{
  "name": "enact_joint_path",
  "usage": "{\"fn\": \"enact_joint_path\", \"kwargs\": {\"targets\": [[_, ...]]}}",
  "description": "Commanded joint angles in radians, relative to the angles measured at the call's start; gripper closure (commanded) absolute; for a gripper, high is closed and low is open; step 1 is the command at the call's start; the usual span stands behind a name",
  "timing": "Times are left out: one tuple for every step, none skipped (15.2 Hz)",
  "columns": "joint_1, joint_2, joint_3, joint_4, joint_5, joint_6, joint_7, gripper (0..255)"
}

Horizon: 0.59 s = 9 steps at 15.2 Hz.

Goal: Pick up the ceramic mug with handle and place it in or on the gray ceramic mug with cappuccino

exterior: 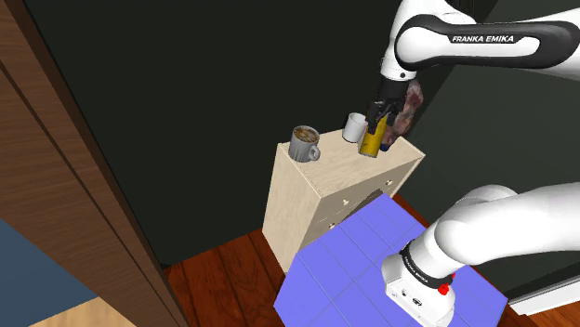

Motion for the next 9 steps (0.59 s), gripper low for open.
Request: {"fn": "enact_joint_path", "kwargs": {"targets": [[-0.01,0.054,-0.023,0.004,-0.012,0.072,-0.018,0],[-0.013,0.085,-0.034,0.012,-0.015,0.104,-0.026,0],[-0.017,0.117,-0.044,0.022,-0.018,0.135,-0.035,0],[-0.02,0.149,-0.055,0.033,-0.019,0.165,-0.043,0],[-0.023,0.181,-0.065,0.046,-0.02,0.195,-0.052,0],[-0.026,0.214,-0.074,0.059,-0.019,0.223,-0.062,0],[-0.028,0.247,-0.084,0.075,-0.018,0.251,-0.071,0],[-0.031,0.281,-0.093,0.091,-0.015,0.277,-0.081,0],[-0.033,0.315,-0.102,0.108,-0.011,0.303,-0.092,0]]}}
